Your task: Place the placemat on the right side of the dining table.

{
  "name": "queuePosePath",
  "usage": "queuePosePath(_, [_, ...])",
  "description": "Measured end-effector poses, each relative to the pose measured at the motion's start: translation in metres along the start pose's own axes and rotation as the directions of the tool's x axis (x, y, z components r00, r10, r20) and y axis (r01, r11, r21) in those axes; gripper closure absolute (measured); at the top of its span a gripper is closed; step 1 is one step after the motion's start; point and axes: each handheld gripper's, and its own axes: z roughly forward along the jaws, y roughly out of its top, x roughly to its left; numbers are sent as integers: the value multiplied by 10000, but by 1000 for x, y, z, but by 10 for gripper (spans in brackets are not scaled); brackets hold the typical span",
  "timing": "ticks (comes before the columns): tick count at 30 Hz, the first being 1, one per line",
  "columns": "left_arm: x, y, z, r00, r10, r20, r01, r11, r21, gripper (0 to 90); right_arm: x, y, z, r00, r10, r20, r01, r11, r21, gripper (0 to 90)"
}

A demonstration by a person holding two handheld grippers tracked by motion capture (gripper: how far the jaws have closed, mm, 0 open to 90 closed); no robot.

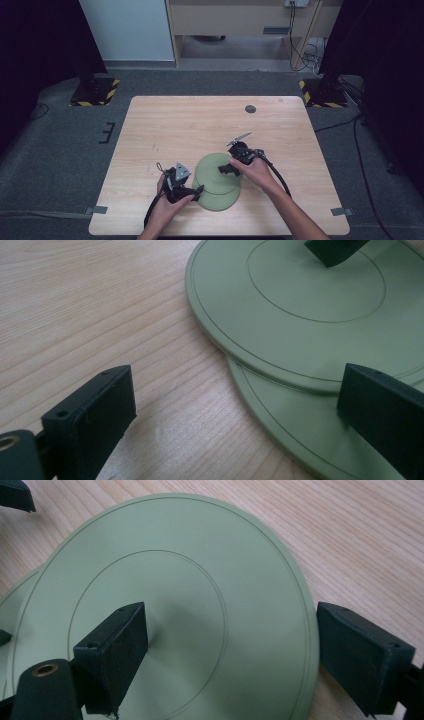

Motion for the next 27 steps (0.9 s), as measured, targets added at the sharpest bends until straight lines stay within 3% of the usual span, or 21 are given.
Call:
queuePosePath(9, [-2,2,1,9999,85,-135,-85,10000,36,3,1,2,0,10000,41,54,-42,9999,127,156])
queuePosePath(16, [-1,2,1,9999,34,-107,-34,10000,48,1,5,3,-5,9993,-193,318,192,9998,25,161])
queuePosePath(23, [-1,2,1,9999,31,-127,-30,10000,50,2,13,5,-26,9991,-293,311,307,9984,-470,191])
queuePosePath(27, [-1,2,1,9999,31,-128,-30,10000,64,1,22,7,-39,9977,-650,178,660,9957,-656,215])
